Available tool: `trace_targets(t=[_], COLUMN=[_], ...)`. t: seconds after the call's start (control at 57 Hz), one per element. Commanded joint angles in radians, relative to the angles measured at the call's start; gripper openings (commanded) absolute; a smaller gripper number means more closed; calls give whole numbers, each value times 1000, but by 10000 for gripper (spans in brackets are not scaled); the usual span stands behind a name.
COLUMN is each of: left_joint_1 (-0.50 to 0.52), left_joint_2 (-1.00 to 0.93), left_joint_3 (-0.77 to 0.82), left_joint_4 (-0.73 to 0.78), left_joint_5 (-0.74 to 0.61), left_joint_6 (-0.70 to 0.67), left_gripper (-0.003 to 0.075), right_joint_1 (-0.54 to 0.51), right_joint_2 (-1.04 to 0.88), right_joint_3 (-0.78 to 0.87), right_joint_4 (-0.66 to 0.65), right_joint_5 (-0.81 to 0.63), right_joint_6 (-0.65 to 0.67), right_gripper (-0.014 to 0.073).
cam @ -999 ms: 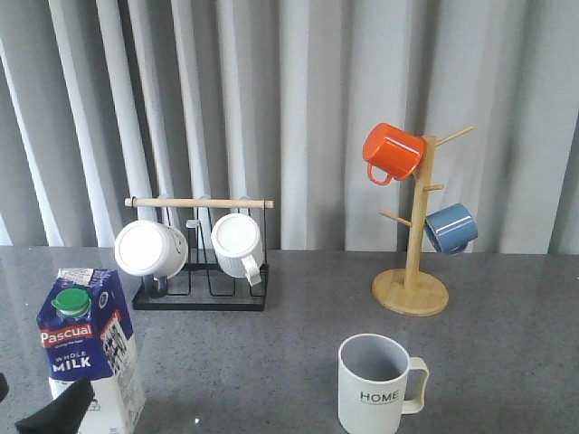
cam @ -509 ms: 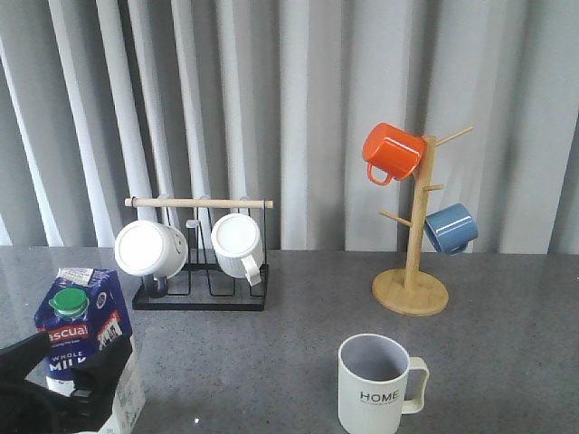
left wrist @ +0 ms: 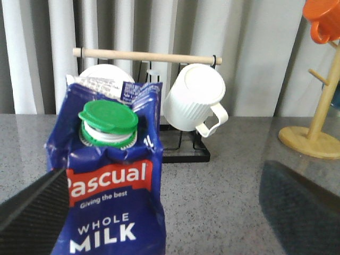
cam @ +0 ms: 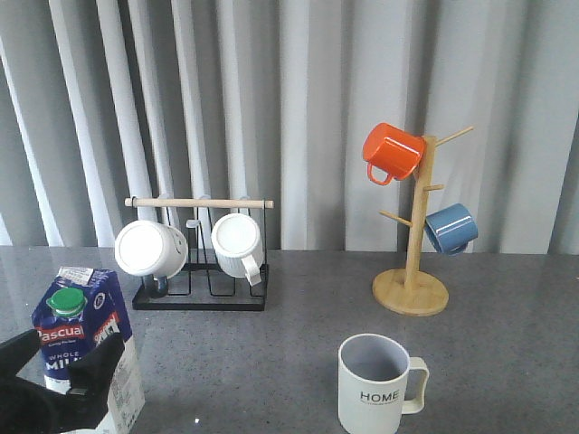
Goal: Place milk next to cup
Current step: 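Grasp the milk carton top with the left gripper and lift it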
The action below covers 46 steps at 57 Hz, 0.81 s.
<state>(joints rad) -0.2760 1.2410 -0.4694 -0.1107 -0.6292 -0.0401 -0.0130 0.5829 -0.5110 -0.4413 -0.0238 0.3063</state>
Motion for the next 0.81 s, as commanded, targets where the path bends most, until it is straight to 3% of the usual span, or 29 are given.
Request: trace_targets(t=[0.0, 0.456, 0.579, 0.789], left_joint_1=[-3, -2, -2, -2], left_joint_2=[-21, -75, -38, 59], left_joint_3=[-32, -32, -36, -125], left_joint_4=[-8, -103, -104, -103], left_joint_5=[-39, -57, -116, -51], left_joint_6=[-3, 108, 111, 107], left_gripper=[712, 712, 712, 712], right_joint_1=[-1, -1, -1, -1], right_joint_2=[3, 3, 3, 3], right_joint_3=[-34, -34, -34, -34], right_joint_4=[-5, -5, -5, -5], right_joint_5=[-65, -65, -64, -63], right_joint_6=[-3, -3, -3, -3], right_gripper=[-9, -9, -9, -9])
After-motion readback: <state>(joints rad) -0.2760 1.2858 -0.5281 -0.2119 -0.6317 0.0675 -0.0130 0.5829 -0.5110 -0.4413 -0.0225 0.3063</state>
